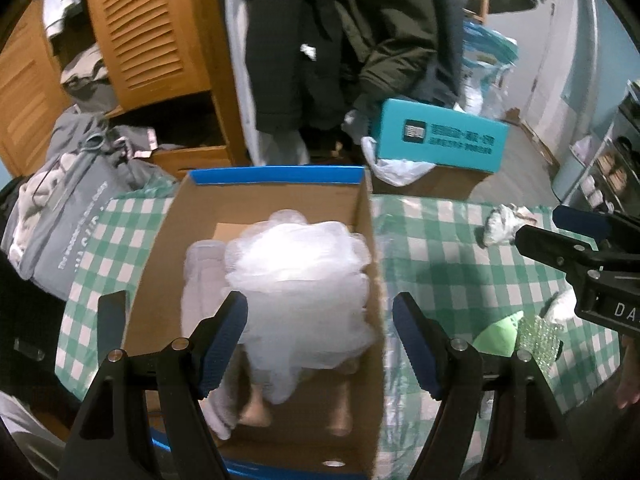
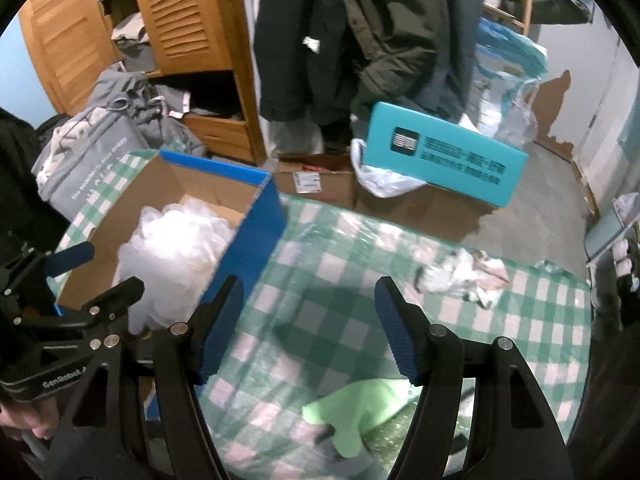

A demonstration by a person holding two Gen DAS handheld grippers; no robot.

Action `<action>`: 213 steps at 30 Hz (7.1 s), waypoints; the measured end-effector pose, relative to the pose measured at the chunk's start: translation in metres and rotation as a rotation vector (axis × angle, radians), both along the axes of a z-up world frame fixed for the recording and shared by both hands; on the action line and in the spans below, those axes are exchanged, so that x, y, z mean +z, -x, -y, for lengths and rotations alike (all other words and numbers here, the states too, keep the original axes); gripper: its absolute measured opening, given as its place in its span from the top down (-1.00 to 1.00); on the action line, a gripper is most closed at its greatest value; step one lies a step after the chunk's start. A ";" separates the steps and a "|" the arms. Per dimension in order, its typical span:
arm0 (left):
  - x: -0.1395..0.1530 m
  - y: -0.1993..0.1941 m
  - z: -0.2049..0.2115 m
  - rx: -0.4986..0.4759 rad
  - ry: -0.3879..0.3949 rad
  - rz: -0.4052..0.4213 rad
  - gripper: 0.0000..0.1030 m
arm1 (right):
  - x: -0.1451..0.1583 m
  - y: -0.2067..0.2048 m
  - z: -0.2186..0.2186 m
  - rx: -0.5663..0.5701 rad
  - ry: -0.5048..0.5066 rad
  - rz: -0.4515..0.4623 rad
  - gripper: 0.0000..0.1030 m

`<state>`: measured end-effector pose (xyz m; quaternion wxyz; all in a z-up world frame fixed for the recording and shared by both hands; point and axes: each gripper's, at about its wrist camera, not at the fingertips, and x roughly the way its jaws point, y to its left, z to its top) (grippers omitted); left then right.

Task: Organize soft objects

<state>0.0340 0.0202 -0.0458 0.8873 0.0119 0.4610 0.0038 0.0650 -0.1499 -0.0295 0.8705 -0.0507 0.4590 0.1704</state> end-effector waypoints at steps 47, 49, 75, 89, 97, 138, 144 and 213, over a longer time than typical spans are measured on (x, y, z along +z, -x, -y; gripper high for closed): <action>-0.104 -0.020 0.170 -0.312 -0.049 -0.296 -0.49 | -0.105 0.032 0.178 -0.300 -0.011 -0.301 -0.31; -0.110 -0.019 0.171 -0.310 -0.057 -0.308 -0.49 | -0.113 0.032 0.176 -0.295 -0.018 -0.329 -0.31; -0.144 -0.027 0.174 -0.314 -0.053 -0.376 -0.49 | -0.147 0.026 0.160 -0.239 -0.001 -0.379 0.87; -0.148 -0.034 0.202 -0.377 -0.040 -0.368 -0.67 | -0.147 0.019 0.209 -0.377 0.046 -0.363 0.88; -0.163 -0.026 0.231 -0.447 -0.129 -0.378 -0.67 | -0.156 0.018 0.220 -0.416 -0.131 -0.428 0.45; -0.086 -0.026 0.176 -0.339 -0.010 -0.183 0.87 | -0.095 0.013 0.165 -0.271 -0.064 -0.232 0.86; -0.071 -0.026 0.164 -0.314 -0.001 -0.153 0.87 | -0.077 0.016 0.151 -0.241 -0.051 -0.188 0.86; 0.000 0.019 -0.041 0.041 0.037 0.015 0.87 | 0.009 0.018 -0.043 0.136 -0.112 -0.037 0.86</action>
